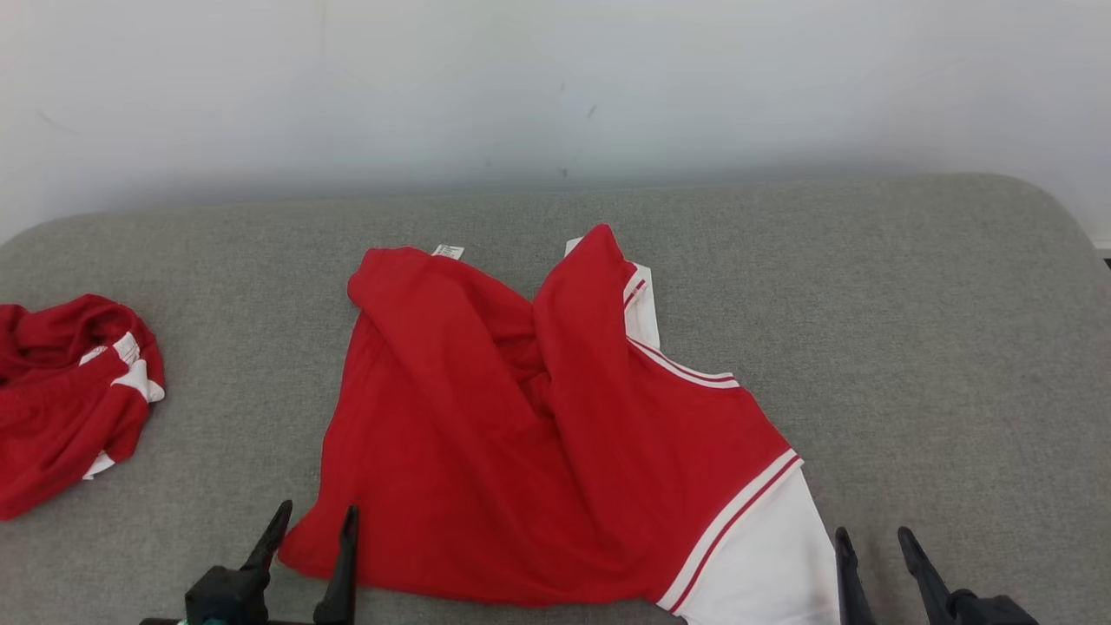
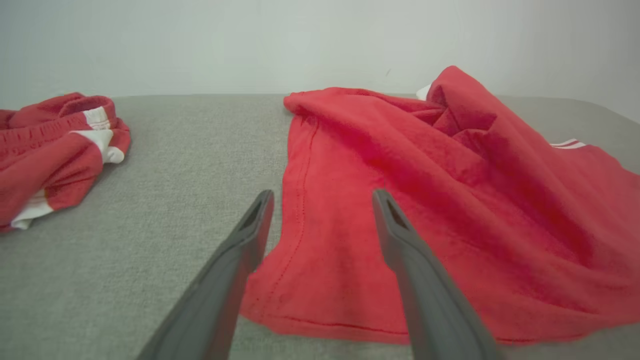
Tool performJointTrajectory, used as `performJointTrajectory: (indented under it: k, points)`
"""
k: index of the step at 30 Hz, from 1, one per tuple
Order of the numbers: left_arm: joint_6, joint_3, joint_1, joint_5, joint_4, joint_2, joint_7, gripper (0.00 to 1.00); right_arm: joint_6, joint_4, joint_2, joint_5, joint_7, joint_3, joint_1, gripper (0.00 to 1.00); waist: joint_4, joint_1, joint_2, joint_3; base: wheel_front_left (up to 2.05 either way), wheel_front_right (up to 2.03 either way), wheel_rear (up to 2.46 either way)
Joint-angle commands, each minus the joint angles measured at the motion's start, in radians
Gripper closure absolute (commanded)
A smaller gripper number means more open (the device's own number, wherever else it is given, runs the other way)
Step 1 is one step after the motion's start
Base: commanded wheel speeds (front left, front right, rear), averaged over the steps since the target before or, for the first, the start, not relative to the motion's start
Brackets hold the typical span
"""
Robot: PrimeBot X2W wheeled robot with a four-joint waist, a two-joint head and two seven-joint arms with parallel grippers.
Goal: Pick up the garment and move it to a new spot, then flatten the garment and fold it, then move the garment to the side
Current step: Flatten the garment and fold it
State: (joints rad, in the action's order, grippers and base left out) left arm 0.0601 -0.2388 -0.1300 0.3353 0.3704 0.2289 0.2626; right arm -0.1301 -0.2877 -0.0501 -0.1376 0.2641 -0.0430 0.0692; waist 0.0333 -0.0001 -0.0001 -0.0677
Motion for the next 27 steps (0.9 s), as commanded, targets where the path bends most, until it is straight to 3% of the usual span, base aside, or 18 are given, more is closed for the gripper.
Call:
performJointTrajectory:
  k: [1,11,24,25,26,27]
  points:
    - [0.005,0.015,0.024,-0.017,0.015,-0.003,0.003,0.00,-0.001,-0.012,0.000,0.011,0.001,0.000,0.005,0.00,0.003,0.0001,0.0001,-0.009,0.00,0.00,0.00]
    - [0.026,0.108,0.002,-0.033,0.114,-0.016,0.003,0.00,-0.001,-0.090,-0.001,0.014,0.001,0.015,-0.015,0.00,0.002,0.0001,0.0001,-0.042,0.00,0.00,0.00]
    - [0.060,0.117,-0.065,-0.031,0.265,-0.040,0.003,0.00,-0.001,-0.174,-0.001,0.007,0.001,0.064,-0.021,0.00,0.009,0.0001,0.0001,-0.068,0.00,0.00,0.00]
    - [0.062,0.117,-0.068,-0.024,0.288,-0.044,0.002,0.00,-0.001,-0.190,0.000,0.003,0.001,0.068,-0.024,0.07,0.009,0.0001,0.0001,-0.066,0.00,0.00,0.00]
    - [0.063,0.113,-0.070,-0.020,0.312,-0.048,0.002,0.52,-0.001,-0.210,0.000,0.001,0.000,0.075,-0.028,0.65,0.010,0.0001,0.0001,-0.064,0.00,0.00,0.00]
    - [0.063,0.107,-0.075,-0.017,0.330,-0.049,0.002,0.79,-0.001,-0.222,0.000,-0.003,-0.001,0.080,-0.033,0.98,0.011,0.0001,0.0001,-0.061,0.00,0.00,0.00]
